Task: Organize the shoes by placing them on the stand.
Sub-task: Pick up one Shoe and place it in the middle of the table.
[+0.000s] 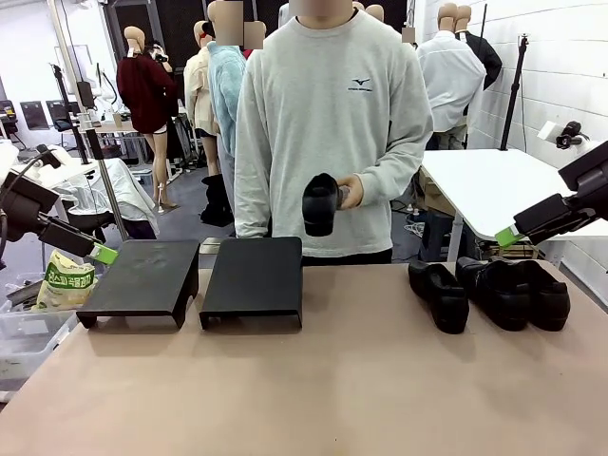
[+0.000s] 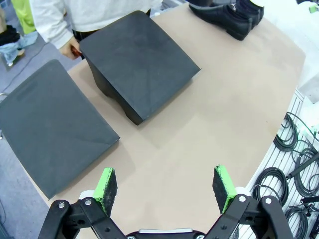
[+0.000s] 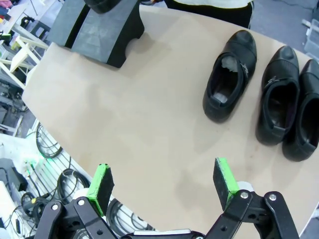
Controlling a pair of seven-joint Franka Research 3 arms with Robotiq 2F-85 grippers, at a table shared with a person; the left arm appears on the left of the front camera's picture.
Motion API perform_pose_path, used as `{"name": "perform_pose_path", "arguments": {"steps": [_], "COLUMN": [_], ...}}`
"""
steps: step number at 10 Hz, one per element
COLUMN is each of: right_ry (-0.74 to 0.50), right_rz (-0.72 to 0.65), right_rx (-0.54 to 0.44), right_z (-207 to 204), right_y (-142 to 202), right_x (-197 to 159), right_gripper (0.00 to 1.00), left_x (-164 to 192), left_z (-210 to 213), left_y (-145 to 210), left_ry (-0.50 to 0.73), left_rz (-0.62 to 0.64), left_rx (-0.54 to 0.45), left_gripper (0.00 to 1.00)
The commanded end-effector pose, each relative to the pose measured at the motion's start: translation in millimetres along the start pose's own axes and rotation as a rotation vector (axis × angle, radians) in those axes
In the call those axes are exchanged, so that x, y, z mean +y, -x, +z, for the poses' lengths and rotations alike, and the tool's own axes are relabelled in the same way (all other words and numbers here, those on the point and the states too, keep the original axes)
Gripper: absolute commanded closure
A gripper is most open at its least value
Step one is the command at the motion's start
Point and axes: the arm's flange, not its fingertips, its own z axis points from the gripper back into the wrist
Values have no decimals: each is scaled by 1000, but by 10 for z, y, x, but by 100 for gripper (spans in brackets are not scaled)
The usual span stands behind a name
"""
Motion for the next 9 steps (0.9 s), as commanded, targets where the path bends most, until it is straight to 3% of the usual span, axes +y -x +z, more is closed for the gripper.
{"name": "perform_pose_path", "arguments": {"steps": [1, 9], "right_ry": [-22, -22], "right_rz": [10, 10], "right_rx": [-2, -2], "right_z": [-26, -26], "right_y": [2, 2], "right_x": [-27, -27], "right_gripper": [0, 0], "left_x": [26, 26], "left_z": [4, 4], "left_y": [19, 19], "left_ry": [14, 14], "left_rz": [-14, -14], "left_rx": [-6, -6], "left_gripper": [0, 0]}}
